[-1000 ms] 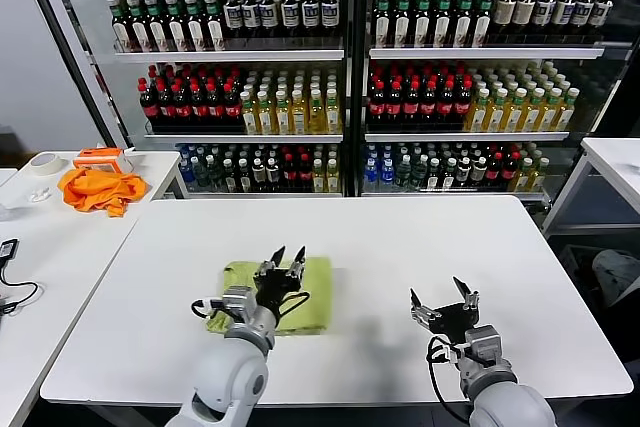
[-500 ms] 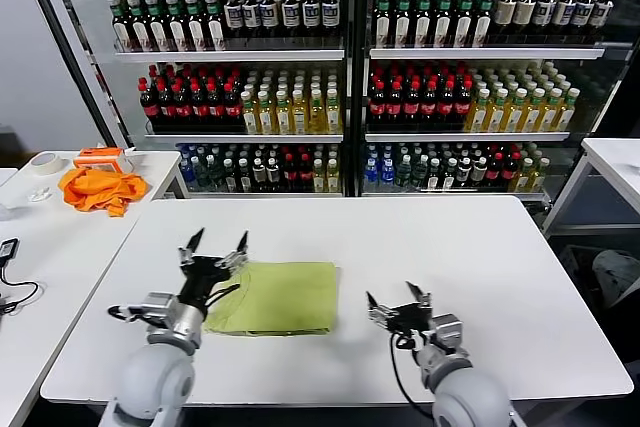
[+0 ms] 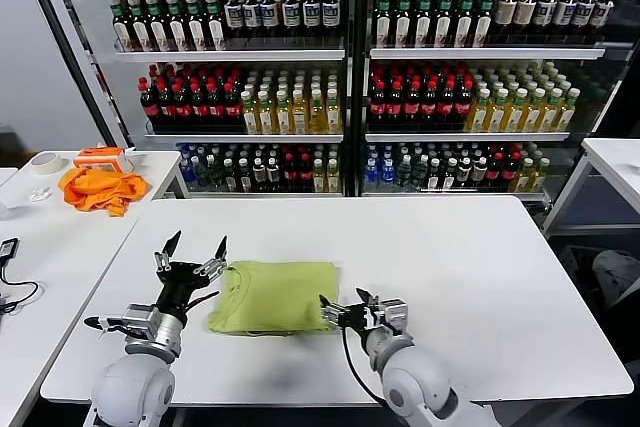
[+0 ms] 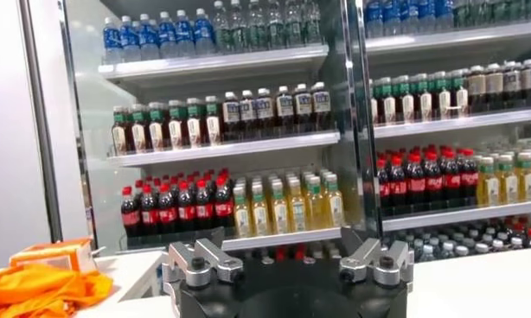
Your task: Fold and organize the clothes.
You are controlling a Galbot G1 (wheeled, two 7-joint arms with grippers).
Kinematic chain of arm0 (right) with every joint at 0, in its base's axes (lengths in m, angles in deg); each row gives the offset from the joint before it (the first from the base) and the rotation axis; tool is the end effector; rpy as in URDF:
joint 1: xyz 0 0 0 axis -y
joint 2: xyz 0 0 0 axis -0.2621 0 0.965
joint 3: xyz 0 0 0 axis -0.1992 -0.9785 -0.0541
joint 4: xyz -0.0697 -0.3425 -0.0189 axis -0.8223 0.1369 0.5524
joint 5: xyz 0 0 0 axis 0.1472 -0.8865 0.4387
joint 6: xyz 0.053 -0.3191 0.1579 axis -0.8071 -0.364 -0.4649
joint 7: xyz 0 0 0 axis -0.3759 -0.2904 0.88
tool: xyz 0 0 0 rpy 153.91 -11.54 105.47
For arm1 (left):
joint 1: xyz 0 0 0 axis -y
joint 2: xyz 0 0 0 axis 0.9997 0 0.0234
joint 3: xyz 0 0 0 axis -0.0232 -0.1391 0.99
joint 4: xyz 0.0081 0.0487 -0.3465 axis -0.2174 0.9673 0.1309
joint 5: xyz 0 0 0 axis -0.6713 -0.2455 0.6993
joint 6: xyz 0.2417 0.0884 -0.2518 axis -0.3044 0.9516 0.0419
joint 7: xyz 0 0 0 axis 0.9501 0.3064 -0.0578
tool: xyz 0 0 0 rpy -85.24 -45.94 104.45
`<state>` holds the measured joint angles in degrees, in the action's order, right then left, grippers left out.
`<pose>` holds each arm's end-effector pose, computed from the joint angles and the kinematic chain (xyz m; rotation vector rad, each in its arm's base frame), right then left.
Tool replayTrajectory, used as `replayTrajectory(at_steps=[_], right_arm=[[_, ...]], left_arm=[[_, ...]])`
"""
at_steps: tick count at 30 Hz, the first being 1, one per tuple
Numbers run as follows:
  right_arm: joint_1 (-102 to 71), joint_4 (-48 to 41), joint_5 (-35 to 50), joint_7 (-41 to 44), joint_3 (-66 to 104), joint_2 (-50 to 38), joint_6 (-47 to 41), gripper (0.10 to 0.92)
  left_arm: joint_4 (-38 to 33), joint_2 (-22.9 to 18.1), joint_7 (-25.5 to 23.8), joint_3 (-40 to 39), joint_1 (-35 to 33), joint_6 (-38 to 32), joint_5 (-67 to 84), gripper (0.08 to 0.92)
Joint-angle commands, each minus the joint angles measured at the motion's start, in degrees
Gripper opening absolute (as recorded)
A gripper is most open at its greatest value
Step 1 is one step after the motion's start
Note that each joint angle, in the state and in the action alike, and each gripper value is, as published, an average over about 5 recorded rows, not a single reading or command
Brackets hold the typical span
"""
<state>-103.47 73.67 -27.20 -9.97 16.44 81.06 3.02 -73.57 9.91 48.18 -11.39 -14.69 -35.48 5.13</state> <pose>0.2966 0.0860 -0.2722 0.4891 -2.5396 -0.1643 0.2735 0.0650 -0.2529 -0.1059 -3.1083 -0.1549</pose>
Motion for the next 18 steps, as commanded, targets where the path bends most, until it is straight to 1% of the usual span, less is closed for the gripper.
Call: replayTrajectory(at_steps=[1,9,11,13,18], right_arm=[[4.81,-5.46,3.73,-4.46,-4.59,2.39,-0.29,0.823],[4.63,-5.63,5.13,-5.26,-5.15,2.76,-0.34,0.817],[4.55,-5.69,5.74,-5.31,-5.33,2.98,-0.34,0.788],[4.53,-5.78,6.43,-5.55,-5.44,3.19,-0.34,0.742],[4.57,-5.95,7.17,-5.73,-5.55,3.39,-0.3,0.603]], left_arm=[[-0.08,0.23,-0.78,1.45,-1.22,-0.24,0.06,0.822],[0.43,-0.26,-0.78,1.23,-1.3,-0.33,-0.2,0.823],[0.59,-0.37,-0.78,1.23,-1.26,-0.36,-0.38,0.822],[0.72,-0.47,-0.76,1.23,-1.28,-0.41,-0.54,0.823],[0.89,-0.58,-0.74,1.32,-1.45,-0.52,-0.76,0.823]])
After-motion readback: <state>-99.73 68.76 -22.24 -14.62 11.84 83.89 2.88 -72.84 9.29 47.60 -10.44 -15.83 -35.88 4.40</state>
